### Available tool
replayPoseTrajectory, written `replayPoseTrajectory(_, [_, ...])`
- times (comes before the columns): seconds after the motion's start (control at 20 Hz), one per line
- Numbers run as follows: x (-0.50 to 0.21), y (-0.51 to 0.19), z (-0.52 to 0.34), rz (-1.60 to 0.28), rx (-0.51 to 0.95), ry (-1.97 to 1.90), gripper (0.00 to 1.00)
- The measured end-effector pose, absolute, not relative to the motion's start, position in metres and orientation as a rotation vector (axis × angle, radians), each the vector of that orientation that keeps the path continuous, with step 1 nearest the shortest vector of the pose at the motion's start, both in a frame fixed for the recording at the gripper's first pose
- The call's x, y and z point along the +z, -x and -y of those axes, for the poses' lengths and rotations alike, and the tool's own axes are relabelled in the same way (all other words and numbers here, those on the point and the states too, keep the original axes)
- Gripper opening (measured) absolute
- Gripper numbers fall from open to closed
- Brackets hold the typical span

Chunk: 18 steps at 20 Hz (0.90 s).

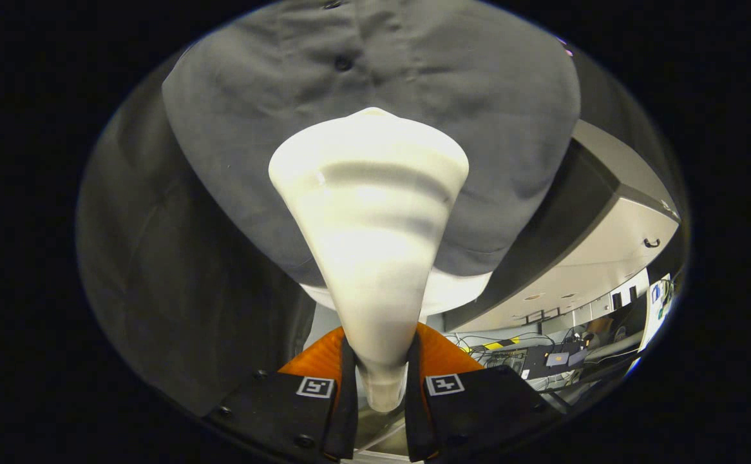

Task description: Iron the clothes twice with a garment steamer, once on the left side and once on the right side.

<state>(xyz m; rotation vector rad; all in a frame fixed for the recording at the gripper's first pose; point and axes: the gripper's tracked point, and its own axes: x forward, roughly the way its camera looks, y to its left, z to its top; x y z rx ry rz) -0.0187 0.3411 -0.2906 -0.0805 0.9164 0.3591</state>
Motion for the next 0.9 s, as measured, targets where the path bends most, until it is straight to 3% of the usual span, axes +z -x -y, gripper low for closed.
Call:
replayPoseTrajectory(0.4, [-0.202,-0.018,-0.283,-0.779,0.319,0.032,0.38])
replayPoseTrajectory(0.9, [-0.03,-0.065,-0.227,-0.495,0.268,-0.033,0.38])
